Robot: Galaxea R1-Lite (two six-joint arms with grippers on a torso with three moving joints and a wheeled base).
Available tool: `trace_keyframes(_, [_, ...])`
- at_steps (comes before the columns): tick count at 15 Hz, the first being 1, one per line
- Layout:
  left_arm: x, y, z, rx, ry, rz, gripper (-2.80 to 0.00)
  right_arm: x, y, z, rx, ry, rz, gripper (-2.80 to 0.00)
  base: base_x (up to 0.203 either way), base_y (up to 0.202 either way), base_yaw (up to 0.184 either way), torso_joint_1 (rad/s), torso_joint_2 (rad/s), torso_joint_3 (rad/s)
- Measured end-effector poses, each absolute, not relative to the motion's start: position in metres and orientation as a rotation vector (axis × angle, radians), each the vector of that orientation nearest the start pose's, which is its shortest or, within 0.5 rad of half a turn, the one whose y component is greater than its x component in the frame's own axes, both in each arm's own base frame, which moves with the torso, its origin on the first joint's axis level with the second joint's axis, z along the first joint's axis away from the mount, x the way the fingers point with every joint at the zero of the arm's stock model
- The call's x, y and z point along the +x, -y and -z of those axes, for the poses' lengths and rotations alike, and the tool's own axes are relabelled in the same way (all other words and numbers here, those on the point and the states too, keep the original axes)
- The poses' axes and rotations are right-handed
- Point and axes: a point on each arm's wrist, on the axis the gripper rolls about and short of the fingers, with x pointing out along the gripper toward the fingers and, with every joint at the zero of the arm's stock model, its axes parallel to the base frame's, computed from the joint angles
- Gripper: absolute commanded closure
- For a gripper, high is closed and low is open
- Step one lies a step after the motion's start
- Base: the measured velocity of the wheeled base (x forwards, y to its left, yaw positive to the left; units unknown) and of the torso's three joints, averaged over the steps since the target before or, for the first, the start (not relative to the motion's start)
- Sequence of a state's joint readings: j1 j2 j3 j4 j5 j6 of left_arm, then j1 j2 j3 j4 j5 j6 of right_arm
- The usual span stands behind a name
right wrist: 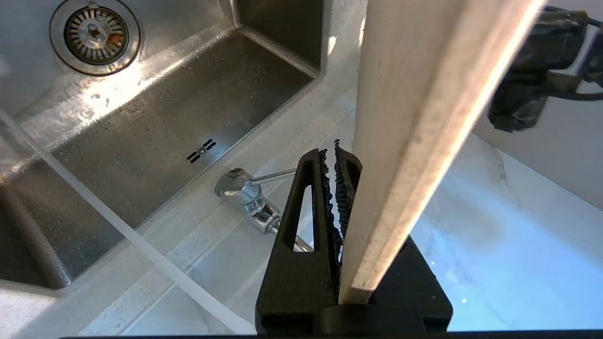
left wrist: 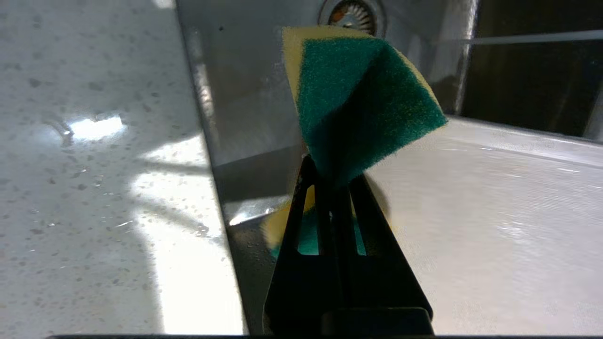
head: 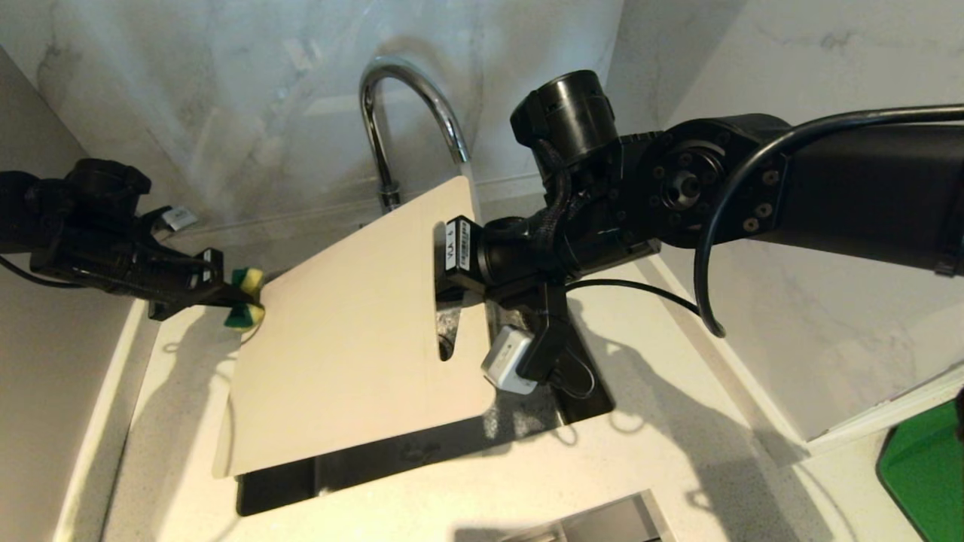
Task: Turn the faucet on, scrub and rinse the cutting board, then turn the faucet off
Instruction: Scrub the cutting board underwater
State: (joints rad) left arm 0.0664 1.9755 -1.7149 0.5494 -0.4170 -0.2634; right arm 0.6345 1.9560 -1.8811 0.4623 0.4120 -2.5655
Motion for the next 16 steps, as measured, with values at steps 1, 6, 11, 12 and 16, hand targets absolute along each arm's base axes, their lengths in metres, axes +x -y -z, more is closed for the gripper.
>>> trace_keyframes(1, [0.373, -0.014, -0.236, -0.437, -0.821, 0.231, 0.00, 0.300, -0.232, -0.289, -2.251, 1.076, -1.085, 0.00, 0.000, 0.000, 0.000, 0.000, 0.00, 0.000])
trace_keyframes(6, [0.340, 0.026, -0.282, -0.475, -0.755, 0.304, 0.00, 0.300, -0.232, -0.288, -2.253, 1.073, -1.087, 0.00, 0.000, 0.000, 0.000, 0.000, 0.00, 0.000])
trace_keyframes(11, [0.263, 0.108, -0.318, -0.460, -0.825, 0.525, 0.00, 0.300, -0.232, -0.289, -2.253, 1.070, -1.083, 0.00, 0.000, 0.000, 0.000, 0.000, 0.00, 0.000])
trace_keyframes(12, [0.250, 0.120, -0.321, -0.449, -0.837, 0.546, 0.00, 0.300, -0.232, -0.289, -2.253, 1.071, -1.080, 0.00, 0.000, 0.000, 0.000, 0.000, 0.00, 0.000])
trace_keyframes(16, [0.222, 0.154, -0.313, -0.385, -0.825, 0.543, 0.00, 0.299, -0.231, -0.291, -2.254, 1.071, -1.074, 0.00, 0.000, 0.000, 0.000, 0.000, 0.00, 0.000])
